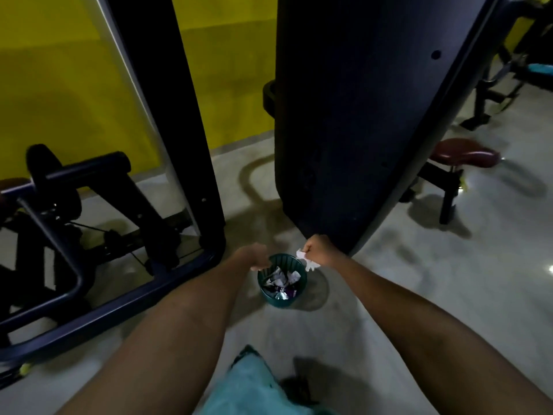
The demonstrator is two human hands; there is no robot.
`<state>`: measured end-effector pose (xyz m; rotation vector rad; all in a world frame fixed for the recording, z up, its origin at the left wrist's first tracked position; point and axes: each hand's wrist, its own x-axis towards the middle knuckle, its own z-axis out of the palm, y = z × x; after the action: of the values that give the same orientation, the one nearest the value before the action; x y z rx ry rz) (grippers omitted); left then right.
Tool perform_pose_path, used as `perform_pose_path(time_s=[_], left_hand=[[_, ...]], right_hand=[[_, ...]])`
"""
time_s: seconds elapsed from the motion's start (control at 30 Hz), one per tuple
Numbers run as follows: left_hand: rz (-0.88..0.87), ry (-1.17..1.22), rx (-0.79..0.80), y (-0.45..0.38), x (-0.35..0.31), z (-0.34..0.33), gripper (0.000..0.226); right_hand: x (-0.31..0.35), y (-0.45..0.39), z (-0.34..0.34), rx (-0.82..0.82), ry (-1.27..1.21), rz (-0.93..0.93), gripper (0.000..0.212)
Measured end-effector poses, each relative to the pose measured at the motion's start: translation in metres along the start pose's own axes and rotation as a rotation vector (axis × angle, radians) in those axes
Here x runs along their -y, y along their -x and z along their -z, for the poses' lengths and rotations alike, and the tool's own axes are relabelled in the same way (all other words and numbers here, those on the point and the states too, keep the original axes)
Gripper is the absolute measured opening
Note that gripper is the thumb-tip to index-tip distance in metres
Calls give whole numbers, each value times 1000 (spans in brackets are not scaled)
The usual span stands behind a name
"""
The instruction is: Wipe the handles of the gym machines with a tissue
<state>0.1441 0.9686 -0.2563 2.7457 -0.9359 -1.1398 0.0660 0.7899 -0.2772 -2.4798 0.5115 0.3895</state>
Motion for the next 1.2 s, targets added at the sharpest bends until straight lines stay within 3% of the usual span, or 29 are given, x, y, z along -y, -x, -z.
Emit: perform_pose_path(time_s=[0.47, 0.67, 0.93, 1.03, 1.2], left_hand=[[73, 15, 76, -139, 24, 38, 38], [76, -14, 166, -173, 42, 40, 42], [135, 59, 215, -182, 53, 33, 44], [137, 88, 233, -180, 58, 30, 42], [143, 92, 232, -175, 60, 20, 43]], right_hand=[[-8, -144, -1, 128, 72, 14, 21], [-13, -182, -20, 220, 69, 0, 11], [-8, -203, -33, 266, 110, -17, 33], [-11, -202, -33, 302, 113, -30, 11], [-20, -195, -33, 344, 214, -10, 10]])
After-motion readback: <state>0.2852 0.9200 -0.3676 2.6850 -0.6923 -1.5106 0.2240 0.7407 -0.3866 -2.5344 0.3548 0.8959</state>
